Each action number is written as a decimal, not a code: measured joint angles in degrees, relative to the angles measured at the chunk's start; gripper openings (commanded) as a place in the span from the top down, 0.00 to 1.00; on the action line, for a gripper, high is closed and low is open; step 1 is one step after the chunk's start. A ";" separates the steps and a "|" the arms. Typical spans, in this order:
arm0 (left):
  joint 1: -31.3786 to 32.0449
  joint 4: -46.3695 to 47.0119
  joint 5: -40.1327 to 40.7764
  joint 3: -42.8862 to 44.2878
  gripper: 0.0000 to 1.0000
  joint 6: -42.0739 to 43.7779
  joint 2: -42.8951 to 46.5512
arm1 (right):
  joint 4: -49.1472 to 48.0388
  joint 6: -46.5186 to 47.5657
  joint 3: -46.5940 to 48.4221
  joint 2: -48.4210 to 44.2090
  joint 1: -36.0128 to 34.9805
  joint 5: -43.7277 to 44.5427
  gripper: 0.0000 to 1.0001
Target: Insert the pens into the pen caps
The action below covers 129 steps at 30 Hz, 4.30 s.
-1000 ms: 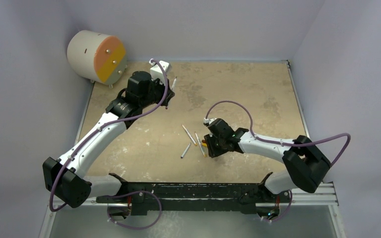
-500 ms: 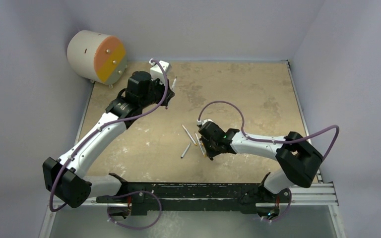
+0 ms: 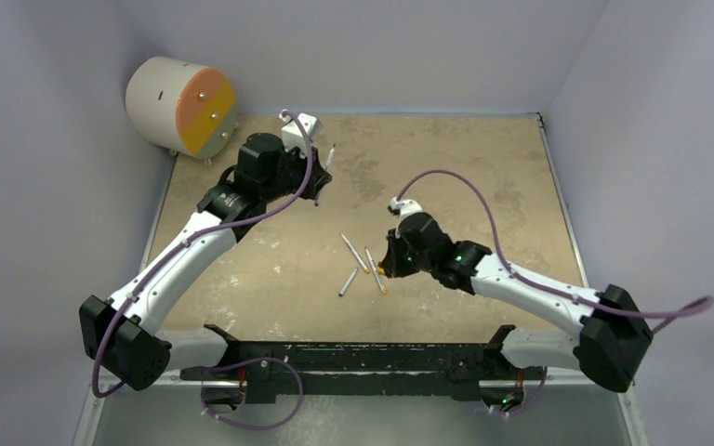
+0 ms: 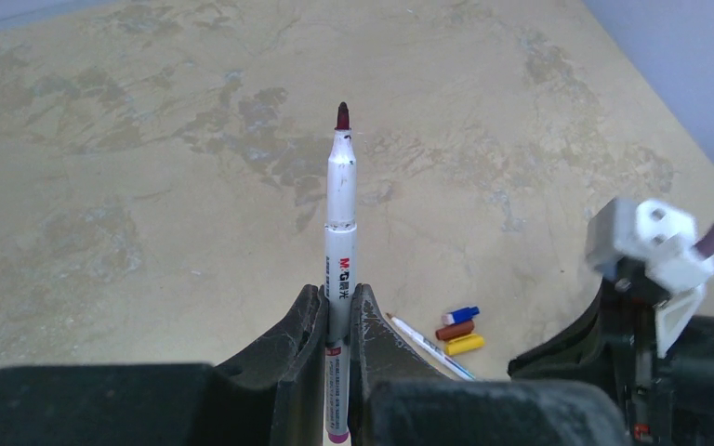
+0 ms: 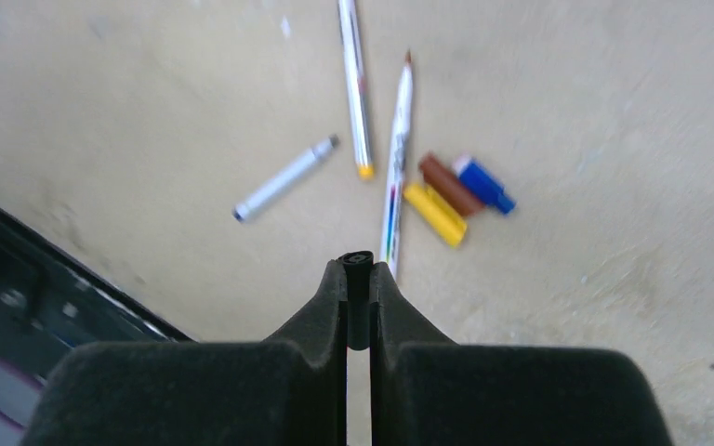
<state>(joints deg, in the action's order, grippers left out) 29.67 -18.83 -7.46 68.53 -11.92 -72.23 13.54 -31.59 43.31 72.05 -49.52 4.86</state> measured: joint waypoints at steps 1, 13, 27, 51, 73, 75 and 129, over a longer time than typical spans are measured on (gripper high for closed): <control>0.00 0.26 -0.81 -0.04 1.00 -0.72 -0.02 | -1.53 0.02 0.00 -2.16 0.92 0.09 1.00; 0.42 27.71 -12.81 -16.04 1.00 -22.53 5.40 | -30.88 2.12 5.14 -10.67 11.89 1.70 1.00; 5.55 50.71 -19.21 -20.83 1.00 -38.36 6.25 | -50.80 3.10 11.19 -9.60 12.68 0.98 1.00; 8.39 42.97 -19.34 -15.67 1.00 -29.24 3.67 | -50.99 3.76 14.32 -8.68 12.68 -6.62 1.00; 8.79 42.91 -18.86 -15.47 1.00 -29.14 3.28 | -48.78 3.76 13.35 -9.55 12.68 -8.98 1.00; 8.94 42.91 -18.82 -15.47 1.00 -29.14 3.21 | -48.61 3.76 13.35 -9.55 12.68 -9.16 1.00; 10.23 22.21 -12.85 -9.20 1.00 -12.50 4.68 | -50.12 0.63 4.50 -10.71 13.97 -18.91 1.00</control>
<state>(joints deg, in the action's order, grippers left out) 39.90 3.38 -20.32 59.33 -24.43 -67.55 -36.58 -30.96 47.81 61.34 -35.55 -14.04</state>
